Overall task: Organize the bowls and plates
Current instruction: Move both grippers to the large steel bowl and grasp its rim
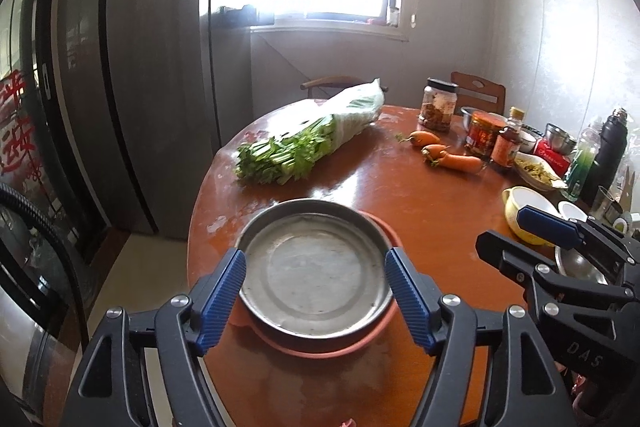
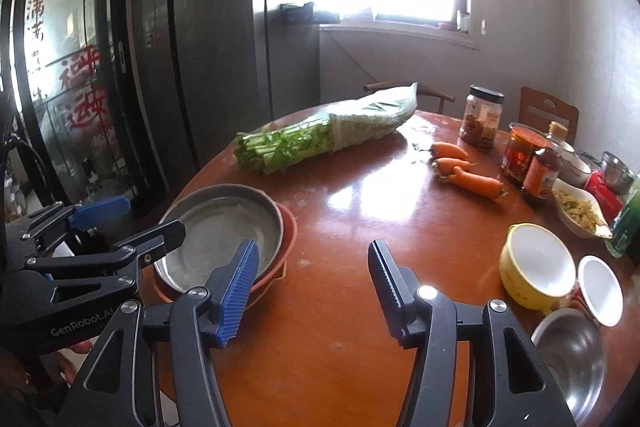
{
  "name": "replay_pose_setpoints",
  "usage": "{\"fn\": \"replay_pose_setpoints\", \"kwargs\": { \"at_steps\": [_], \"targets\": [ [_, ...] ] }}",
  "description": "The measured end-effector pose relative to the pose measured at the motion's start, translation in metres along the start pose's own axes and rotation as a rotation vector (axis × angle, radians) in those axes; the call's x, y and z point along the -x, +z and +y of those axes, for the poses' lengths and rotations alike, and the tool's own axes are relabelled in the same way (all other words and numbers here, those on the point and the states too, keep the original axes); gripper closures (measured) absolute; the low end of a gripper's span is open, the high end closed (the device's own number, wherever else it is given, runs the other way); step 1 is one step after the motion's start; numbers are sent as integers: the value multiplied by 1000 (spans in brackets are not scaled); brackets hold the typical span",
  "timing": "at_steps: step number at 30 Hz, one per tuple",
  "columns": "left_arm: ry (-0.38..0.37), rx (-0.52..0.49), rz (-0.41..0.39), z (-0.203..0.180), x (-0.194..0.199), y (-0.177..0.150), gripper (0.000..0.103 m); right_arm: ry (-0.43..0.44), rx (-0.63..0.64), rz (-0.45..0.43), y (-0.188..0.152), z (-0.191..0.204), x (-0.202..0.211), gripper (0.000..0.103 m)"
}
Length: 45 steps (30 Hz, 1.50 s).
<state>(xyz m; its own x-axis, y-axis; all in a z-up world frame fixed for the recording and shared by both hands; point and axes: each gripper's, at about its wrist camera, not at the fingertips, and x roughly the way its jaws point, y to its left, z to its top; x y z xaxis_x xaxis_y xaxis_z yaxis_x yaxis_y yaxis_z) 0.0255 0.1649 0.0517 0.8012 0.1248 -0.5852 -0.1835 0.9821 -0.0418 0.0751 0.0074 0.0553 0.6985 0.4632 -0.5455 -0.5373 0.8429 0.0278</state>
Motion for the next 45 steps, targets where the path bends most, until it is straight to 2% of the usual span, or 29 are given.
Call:
{"fn": "replay_pose_setpoints", "kwargs": {
  "at_steps": [7, 13, 25, 30, 37, 45],
  "targets": [
    [-28, -7, -22, -24, 15, 1, 29, -18, -17, -41, -5, -17, 28, 42],
    [-75, -19, -33, -53, 22, 2, 28, -58, -57, -61, -16, -47, 55, 39],
    [-173, -105, -37, -137, 24, 7, 27, -274, -191, -94, -43, -141, 118, 36],
    [-205, -139, -40, -171, 20, 12, 27, -316, -233, -114, -55, -175, 139, 35],
    [-256, -160, -1, -213, 3, 5, 27, -356, -273, -100, -75, -212, 147, 35],
    [-269, -205, 67, -245, -23, -8, 27, -371, -339, -38, -104, -245, 131, 35]
  ]
}}
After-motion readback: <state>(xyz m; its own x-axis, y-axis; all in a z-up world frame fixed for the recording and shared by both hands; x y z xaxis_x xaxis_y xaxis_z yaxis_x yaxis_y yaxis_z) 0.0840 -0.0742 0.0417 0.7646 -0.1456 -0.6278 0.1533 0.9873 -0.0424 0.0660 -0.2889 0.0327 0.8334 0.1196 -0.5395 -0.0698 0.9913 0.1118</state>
